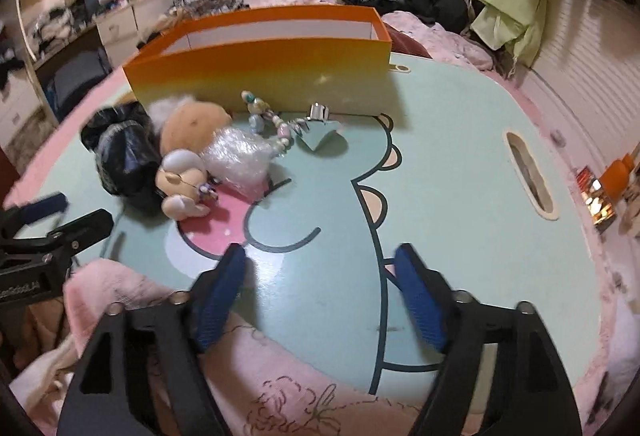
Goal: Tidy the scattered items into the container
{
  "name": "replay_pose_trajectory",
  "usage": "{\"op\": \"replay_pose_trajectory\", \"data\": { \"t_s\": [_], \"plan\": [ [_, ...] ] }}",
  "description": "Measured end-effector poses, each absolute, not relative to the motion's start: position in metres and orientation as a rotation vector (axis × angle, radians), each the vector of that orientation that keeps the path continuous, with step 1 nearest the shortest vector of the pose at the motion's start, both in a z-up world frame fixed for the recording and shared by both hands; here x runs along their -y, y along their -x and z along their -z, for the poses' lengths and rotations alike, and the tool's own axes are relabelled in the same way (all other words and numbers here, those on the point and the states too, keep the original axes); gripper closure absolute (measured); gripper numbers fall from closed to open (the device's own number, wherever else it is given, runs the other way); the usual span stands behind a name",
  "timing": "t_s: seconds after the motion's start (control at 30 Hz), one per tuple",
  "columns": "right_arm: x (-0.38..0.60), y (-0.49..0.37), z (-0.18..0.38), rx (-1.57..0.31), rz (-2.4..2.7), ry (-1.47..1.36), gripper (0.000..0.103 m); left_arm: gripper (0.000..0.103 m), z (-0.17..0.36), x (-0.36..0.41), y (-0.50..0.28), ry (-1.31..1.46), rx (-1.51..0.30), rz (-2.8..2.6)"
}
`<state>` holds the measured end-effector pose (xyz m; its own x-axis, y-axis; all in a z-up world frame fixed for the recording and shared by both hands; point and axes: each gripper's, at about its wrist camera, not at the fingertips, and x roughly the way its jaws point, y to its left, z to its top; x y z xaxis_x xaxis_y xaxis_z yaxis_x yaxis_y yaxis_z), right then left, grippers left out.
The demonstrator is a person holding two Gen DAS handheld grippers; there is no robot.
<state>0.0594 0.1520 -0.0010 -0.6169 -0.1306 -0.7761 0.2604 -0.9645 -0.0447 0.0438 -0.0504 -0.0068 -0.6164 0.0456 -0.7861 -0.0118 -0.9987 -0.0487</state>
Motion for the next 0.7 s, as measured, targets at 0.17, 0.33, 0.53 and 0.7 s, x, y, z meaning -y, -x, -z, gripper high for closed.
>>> {"op": "replay_pose_trajectory", "data": {
  "t_s": [0.17,0.33,0.53,0.7],
  "plan": [
    [-0.154,-0.061,0.002,-0.218,2.636,-1.249,0.021,0.000,0.007,0.047,-0.045,1.357,0.017,-2.785],
    [-0.155,-0.060,0.001,-0.218,2.635,-1.250,0.020,0.000,0.007,0.047,-0.045,1.354,0.021,-2.786],
    [-0.155,-0.060,0.001,-0.217,2.635,-1.250,0.020,0.001,-0.008,0.065,-0.058,1.219,0.210,-2.805],
    [-0.156,-0.060,0.001,-0.217,2.635,-1.249,0.020,0.001,-0.029,0.060,-0.062,1.051,0.230,-2.823]
  ]
}}
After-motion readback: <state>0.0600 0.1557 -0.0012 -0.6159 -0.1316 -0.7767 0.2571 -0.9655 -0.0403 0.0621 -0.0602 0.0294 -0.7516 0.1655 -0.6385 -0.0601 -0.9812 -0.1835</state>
